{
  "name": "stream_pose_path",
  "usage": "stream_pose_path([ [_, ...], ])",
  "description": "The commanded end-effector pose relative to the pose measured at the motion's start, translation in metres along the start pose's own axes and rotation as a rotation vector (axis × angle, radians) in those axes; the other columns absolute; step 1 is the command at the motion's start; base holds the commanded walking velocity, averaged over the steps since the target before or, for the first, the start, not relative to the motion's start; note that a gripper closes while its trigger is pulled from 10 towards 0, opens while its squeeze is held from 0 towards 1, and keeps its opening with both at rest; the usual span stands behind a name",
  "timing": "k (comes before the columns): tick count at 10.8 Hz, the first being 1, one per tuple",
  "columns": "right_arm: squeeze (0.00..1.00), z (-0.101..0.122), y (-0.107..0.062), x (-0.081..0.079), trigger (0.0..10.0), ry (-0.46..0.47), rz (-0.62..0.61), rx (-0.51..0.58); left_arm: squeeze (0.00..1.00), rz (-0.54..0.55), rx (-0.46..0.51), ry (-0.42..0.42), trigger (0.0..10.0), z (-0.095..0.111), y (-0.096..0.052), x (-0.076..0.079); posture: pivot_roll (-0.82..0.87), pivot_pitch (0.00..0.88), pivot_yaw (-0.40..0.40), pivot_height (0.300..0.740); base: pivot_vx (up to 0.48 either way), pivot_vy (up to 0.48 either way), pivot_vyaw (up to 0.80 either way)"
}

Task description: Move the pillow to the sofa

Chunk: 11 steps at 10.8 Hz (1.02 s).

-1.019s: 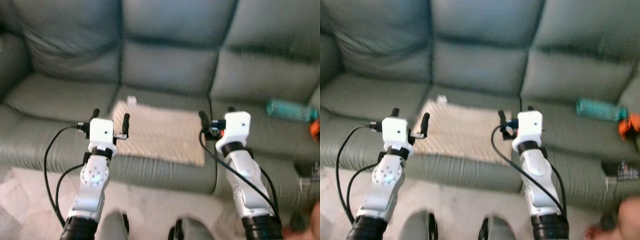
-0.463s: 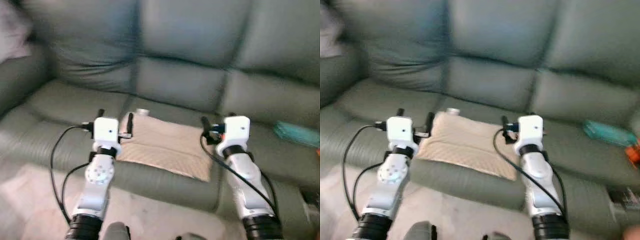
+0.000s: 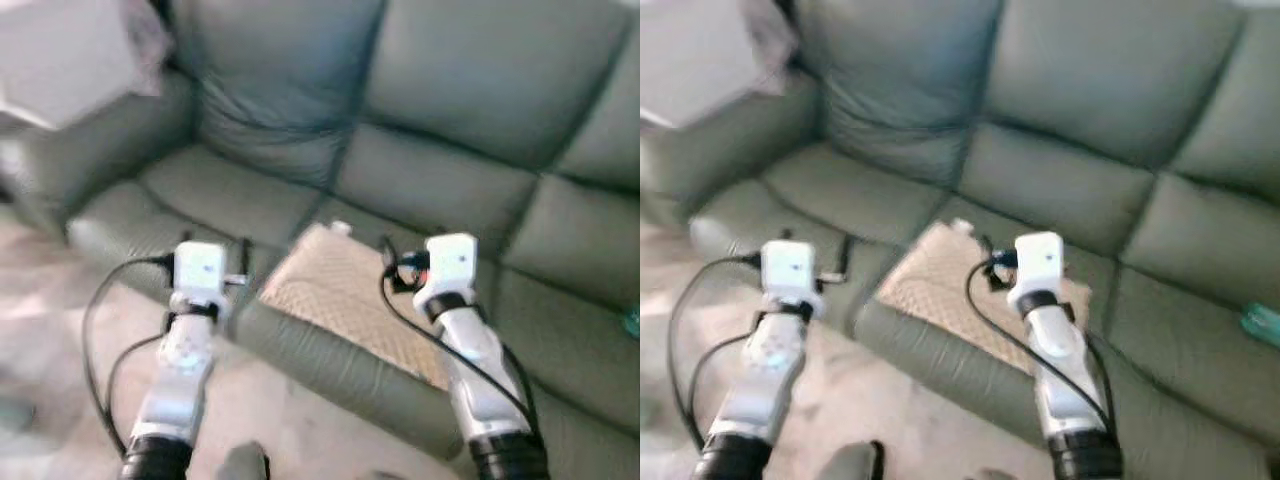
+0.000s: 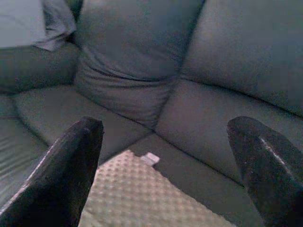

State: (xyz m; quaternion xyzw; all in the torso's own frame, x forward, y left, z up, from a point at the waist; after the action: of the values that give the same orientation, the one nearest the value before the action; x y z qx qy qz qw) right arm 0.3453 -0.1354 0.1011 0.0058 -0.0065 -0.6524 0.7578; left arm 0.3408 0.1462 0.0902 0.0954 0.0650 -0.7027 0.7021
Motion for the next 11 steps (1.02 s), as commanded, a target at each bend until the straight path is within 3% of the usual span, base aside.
stream_pose_path([
  [1, 0.0, 0.0041, -0.0013, 0.0049, 10.0, -0.004, -0.005, 0.013, 0.0, -0.024, 0.003, 0.001, 10.0, 0.0015, -0.0008, 0.0074, -0.01, 0.063, -0.034, 0.74, 0.0, 0.0, 0.79],
  [7, 0.0, 0.0035, 0.0002, 0.0006, 10.0, 0.005, 0.016, 0.01, 0.0, -0.018, -0.014, -0.007, 10.0, 0.0006, -0.0027, 0.0076, 0.0, 0.074, -0.034, 0.74, 0.0, 0.0, 0.79],
  [9, 0.0, 0.0034, -0.0003, 0.0019, 10.0, 0.045, 0.006, 0.016, 0.0, -0.033, -0.024, -0.015, 10.0, -0.0012, -0.0025, 0.0076, 0.0, 0.074, -0.034, 0.74, 0.0, 0.131, 0.23],
  [11, 0.0, 0.0032, -0.0013, 0.0031, 10.0, 0.037, 0.004, 0.017, 0.0, -0.034, -0.04, -0.016, 10.0, -0.0042, -0.0031, 0.0067, 0.0, 0.08, -0.032, 0.74, 0.0, 0.48, 0.0],
])
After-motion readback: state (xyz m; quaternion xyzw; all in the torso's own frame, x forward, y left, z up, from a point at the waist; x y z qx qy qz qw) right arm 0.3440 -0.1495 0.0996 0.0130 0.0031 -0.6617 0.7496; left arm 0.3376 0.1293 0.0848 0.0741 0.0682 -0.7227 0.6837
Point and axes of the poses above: a point about 5 cm out from each wrist's last joint towards the gripper, its own y axis pointing out of the wrist towards the gripper, its own z axis along the axis of the wrist's last joint, x = y × z, the point moved 6 cm from there along y, pointing out of the wrist towards the gripper, and after that the axes turned 5 degrees about y, right-handed, at the moved point
